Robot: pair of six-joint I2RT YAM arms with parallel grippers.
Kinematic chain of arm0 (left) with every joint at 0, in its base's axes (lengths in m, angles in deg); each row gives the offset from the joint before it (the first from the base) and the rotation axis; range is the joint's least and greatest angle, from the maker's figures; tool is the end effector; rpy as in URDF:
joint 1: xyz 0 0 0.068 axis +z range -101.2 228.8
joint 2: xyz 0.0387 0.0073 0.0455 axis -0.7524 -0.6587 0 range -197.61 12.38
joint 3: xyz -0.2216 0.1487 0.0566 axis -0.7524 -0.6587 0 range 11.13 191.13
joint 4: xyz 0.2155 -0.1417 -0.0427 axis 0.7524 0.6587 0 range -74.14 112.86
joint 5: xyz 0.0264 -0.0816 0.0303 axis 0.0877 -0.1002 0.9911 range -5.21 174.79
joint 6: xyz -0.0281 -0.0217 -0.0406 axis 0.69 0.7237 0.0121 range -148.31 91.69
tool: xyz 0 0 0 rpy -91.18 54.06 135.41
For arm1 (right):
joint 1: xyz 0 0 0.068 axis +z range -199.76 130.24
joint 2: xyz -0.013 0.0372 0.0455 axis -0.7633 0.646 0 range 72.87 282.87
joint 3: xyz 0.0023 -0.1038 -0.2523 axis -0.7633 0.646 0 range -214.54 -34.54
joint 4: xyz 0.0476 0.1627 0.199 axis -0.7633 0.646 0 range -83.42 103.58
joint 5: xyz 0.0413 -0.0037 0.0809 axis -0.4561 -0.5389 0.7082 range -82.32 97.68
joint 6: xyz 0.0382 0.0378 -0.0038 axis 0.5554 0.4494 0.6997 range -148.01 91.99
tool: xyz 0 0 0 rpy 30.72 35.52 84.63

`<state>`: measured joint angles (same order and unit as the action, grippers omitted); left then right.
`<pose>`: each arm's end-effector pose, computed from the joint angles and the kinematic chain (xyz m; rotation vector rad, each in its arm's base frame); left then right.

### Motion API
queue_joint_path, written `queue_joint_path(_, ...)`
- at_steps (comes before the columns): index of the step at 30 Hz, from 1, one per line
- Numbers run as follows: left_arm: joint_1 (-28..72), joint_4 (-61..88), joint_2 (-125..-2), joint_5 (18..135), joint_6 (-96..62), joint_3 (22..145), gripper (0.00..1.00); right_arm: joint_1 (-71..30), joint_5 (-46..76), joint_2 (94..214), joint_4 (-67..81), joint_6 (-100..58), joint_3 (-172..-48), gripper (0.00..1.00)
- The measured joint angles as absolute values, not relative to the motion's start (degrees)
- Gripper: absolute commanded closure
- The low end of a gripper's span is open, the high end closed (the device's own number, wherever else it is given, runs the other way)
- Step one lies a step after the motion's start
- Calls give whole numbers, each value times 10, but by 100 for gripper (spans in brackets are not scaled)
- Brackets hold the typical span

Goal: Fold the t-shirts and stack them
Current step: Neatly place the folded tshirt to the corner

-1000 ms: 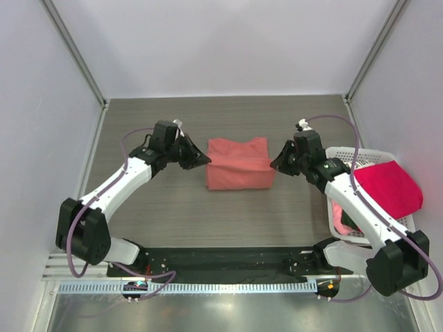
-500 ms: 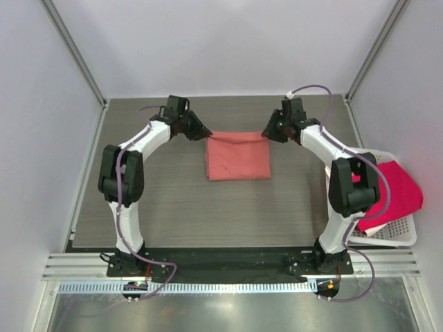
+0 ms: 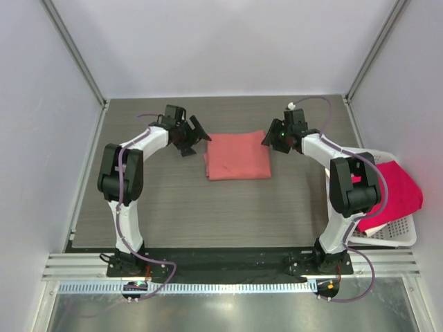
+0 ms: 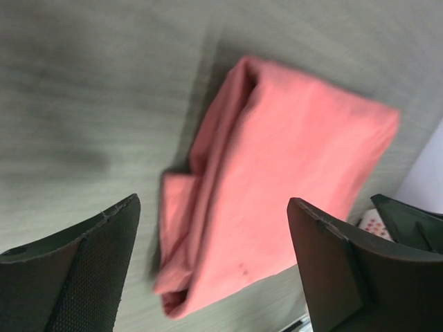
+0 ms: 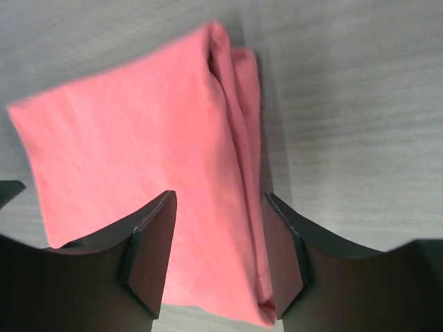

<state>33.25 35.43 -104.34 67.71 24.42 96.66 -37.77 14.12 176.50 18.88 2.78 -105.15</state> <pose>0.4285 -0.1300 0.1901 -0.6995 2.5174 -0.8462 0.3877 0.0864 0.2091 0.3386 2.3869 0.4876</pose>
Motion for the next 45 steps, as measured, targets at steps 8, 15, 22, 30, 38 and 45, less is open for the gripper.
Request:
queue_joint_path(8,304,354,-1015,703,225,906,29,-375,155,1747,187,19,-984,43)
queue_joint_path(15,287,348,-1023,709,219,906,51,-375,160,1701,180,17,-947,44)
queue_joint_path(22,283,354,-1042,738,220,906,59,-375,163,1697,169,16,-939,45)
queue_joint_path(30,278,352,-1062,738,215,917,100,-375,179,1685,168,16,-930,52)
queue_joint_path(38,304,373,-1060,748,192,925,100,-375,186,1659,162,16,-916,54)
queue_joint_path(45,394,530,-1045,986,149,983,100,-375,200,1658,145,22,-906,55)
